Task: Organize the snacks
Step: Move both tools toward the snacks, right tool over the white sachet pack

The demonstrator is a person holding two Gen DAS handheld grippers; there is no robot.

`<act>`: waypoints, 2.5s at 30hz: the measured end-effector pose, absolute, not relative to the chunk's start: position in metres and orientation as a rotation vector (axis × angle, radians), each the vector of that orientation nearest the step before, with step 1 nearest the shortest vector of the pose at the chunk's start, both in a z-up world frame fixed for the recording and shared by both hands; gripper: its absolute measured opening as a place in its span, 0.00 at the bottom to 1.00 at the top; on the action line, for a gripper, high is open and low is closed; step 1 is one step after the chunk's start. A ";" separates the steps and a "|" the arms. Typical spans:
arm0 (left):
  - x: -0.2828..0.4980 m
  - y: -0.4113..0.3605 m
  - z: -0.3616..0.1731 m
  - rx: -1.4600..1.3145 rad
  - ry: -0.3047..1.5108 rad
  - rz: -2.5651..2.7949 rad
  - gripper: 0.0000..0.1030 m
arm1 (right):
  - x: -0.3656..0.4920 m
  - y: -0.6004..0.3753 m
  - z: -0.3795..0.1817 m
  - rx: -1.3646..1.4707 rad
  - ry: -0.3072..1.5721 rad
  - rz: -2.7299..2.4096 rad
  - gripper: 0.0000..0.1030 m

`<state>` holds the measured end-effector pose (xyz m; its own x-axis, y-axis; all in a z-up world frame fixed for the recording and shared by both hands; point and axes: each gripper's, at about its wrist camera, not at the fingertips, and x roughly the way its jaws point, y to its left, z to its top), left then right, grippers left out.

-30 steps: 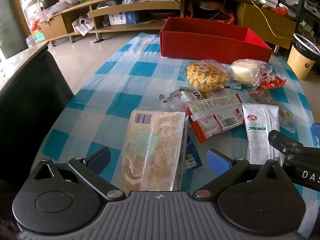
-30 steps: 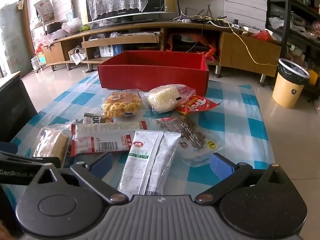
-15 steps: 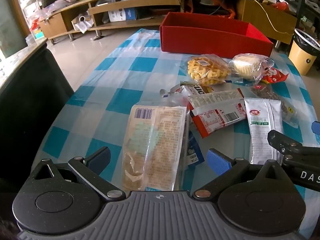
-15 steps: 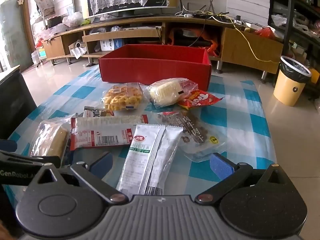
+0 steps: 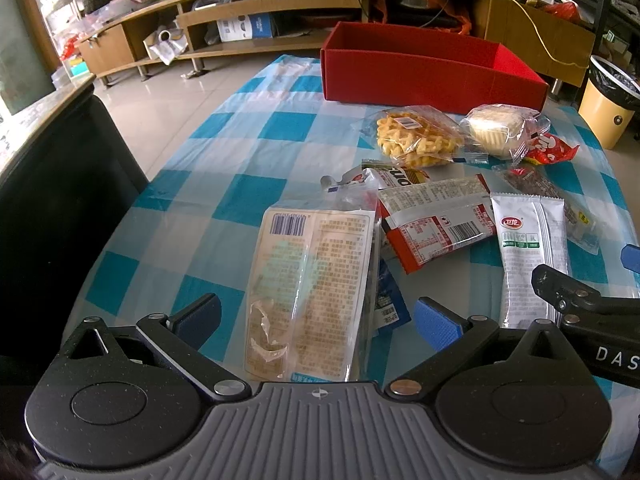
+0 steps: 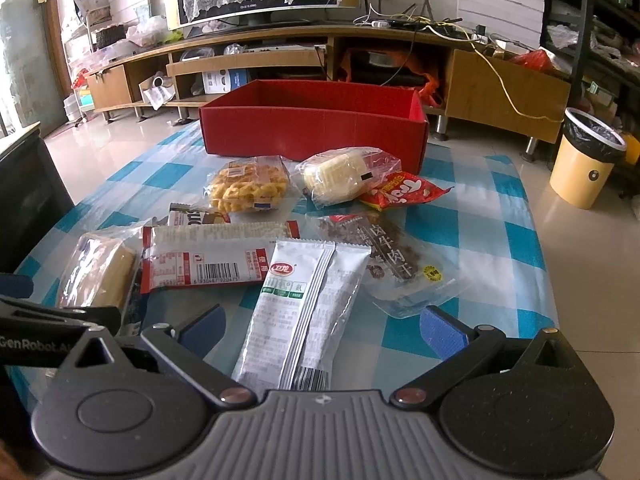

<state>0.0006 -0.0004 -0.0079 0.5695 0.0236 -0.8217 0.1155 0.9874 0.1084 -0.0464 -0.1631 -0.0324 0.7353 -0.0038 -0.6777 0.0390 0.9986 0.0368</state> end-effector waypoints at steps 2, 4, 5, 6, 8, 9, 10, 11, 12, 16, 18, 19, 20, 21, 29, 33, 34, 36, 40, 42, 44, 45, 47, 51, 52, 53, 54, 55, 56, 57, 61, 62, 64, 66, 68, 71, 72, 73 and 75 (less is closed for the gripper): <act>0.001 -0.001 -0.008 0.157 0.964 -0.054 1.00 | -0.046 -0.163 -0.033 0.050 0.746 -0.023 1.00; 0.001 -0.001 -0.008 0.157 0.964 -0.054 1.00 | -0.045 -0.162 -0.033 0.049 0.748 -0.022 1.00; 0.001 -0.001 -0.008 0.157 0.964 -0.055 1.00 | -0.045 -0.162 -0.034 0.049 0.749 -0.021 1.00; 0.001 -0.001 -0.008 0.157 0.964 -0.054 1.00 | -0.045 -0.162 -0.034 0.049 0.750 -0.020 1.00; 0.001 -0.001 -0.008 0.157 0.964 -0.053 1.00 | -0.045 -0.162 -0.034 0.047 0.753 -0.018 1.00; 0.001 -0.001 -0.008 0.157 0.964 -0.054 1.00 | -0.045 -0.162 -0.034 0.048 0.753 -0.017 1.00; 0.001 -0.001 -0.008 0.158 0.964 -0.053 1.00 | -0.045 -0.161 -0.034 0.048 0.754 -0.016 1.00; 0.001 -0.001 -0.008 0.158 0.964 -0.053 1.00 | -0.045 -0.161 -0.034 0.047 0.755 -0.016 1.00; 0.000 0.000 -0.008 0.157 0.964 -0.052 1.00 | -0.044 -0.161 -0.035 0.047 0.756 -0.015 1.00; -0.001 0.002 -0.009 0.158 0.964 -0.048 1.00 | -0.044 -0.161 -0.035 0.045 0.761 -0.014 1.00; -0.001 0.004 -0.009 0.157 0.965 -0.042 1.00 | -0.043 -0.161 -0.035 0.044 0.763 -0.014 1.00; 0.000 0.005 -0.010 0.157 0.967 -0.038 1.00 | -0.043 -0.160 -0.036 0.044 0.765 -0.015 1.00; 0.000 0.007 -0.010 0.155 0.968 -0.032 1.00 | -0.043 -0.160 -0.036 0.044 0.766 -0.015 1.00; 0.001 0.009 -0.010 0.150 0.971 -0.025 1.00 | -0.042 -0.160 -0.036 0.044 0.768 -0.015 1.00; 0.004 0.009 -0.013 0.163 0.985 -0.015 1.00 | -0.038 -0.159 -0.038 0.044 0.783 -0.006 1.00; 0.007 0.009 -0.015 0.164 0.991 -0.009 1.00 | -0.035 -0.159 -0.042 0.046 0.801 -0.011 1.00; 0.007 0.009 -0.015 0.164 0.994 -0.007 1.00 | -0.034 -0.159 -0.042 0.048 0.805 -0.013 1.00; 0.009 0.010 -0.017 0.163 1.002 -0.004 1.00 | -0.032 -0.159 -0.044 0.049 0.814 -0.013 1.00; 0.010 0.010 -0.018 0.161 1.007 -0.006 1.00 | -0.029 -0.156 -0.047 0.042 0.826 -0.008 1.00; 0.010 0.010 -0.018 0.161 1.010 -0.008 1.00 | -0.029 -0.155 -0.048 0.039 0.828 -0.005 1.00; 0.010 0.010 -0.019 0.162 1.012 -0.010 1.00 | -0.028 -0.155 -0.049 0.039 0.831 -0.004 1.00; 0.011 0.009 -0.019 0.162 1.013 -0.010 1.00 | -0.027 -0.155 -0.049 0.041 0.832 -0.005 1.00; 0.011 0.009 -0.020 0.162 1.016 -0.011 1.00 | -0.026 -0.155 -0.050 0.042 0.836 -0.006 1.00; 0.012 0.009 -0.021 0.165 1.022 -0.010 1.00 | -0.025 -0.156 -0.051 0.044 0.842 -0.007 1.00; 0.012 0.009 -0.022 0.164 1.024 -0.008 1.00 | -0.024 -0.156 -0.051 0.045 0.843 -0.008 1.00; 0.013 0.010 -0.022 0.162 1.027 -0.006 1.00 | -0.024 -0.156 -0.051 0.047 0.844 -0.010 1.00; 0.014 0.010 -0.023 0.158 1.030 -0.004 1.00 | -0.024 -0.157 -0.052 0.049 0.847 -0.011 1.00; 0.014 0.011 -0.023 0.156 1.034 -0.002 1.00 | -0.023 -0.158 -0.052 0.050 0.850 -0.014 1.00; 0.015 0.011 -0.024 0.153 1.038 -0.001 1.00 | -0.022 -0.158 -0.053 0.052 0.852 -0.016 1.00; 0.016 0.012 -0.025 0.151 1.041 0.000 1.00 | -0.022 -0.158 -0.054 0.055 0.856 -0.018 1.00; 0.019 0.009 -0.029 0.166 1.051 0.000 1.00 | -0.016 -0.157 -0.060 0.046 0.873 -0.028 1.00; 0.020 0.008 -0.031 0.171 1.053 0.003 1.00 | -0.014 -0.156 -0.062 0.042 0.878 -0.028 1.00; 0.024 0.008 -0.034 0.171 1.061 0.010 1.00 | -0.010 -0.154 -0.066 0.027 0.887 -0.032 1.00; 0.030 0.009 -0.037 0.160 1.070 0.017 1.00 | -0.006 -0.152 -0.071 0.022 0.905 -0.032 1.00; 0.034 0.009 -0.039 0.158 1.071 0.017 1.00 | -0.003 -0.150 -0.075 0.031 0.910 -0.031 1.00; 0.037 0.010 -0.039 0.153 1.067 0.017 1.00 | 0.000 -0.150 -0.075 0.042 0.908 -0.026 1.00; 0.037 0.011 -0.039 0.143 1.073 0.015 1.00 | 0.001 -0.150 -0.075 0.043 0.909 -0.027 1.00; 0.039 0.013 -0.040 0.129 1.081 0.012 1.00 | 0.001 -0.150 -0.076 0.047 0.909 -0.031 1.00; 0.042 0.019 -0.041 0.081 1.104 0.006 1.00 | 0.000 -0.150 -0.076 0.050 0.905 -0.035 1.00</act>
<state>0.0419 0.0195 -0.0414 0.4504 0.0450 -0.8917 0.0359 0.9970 0.0685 -0.0002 -0.1500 -0.0761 0.6176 -0.0096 -0.7865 0.0519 0.9982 0.0286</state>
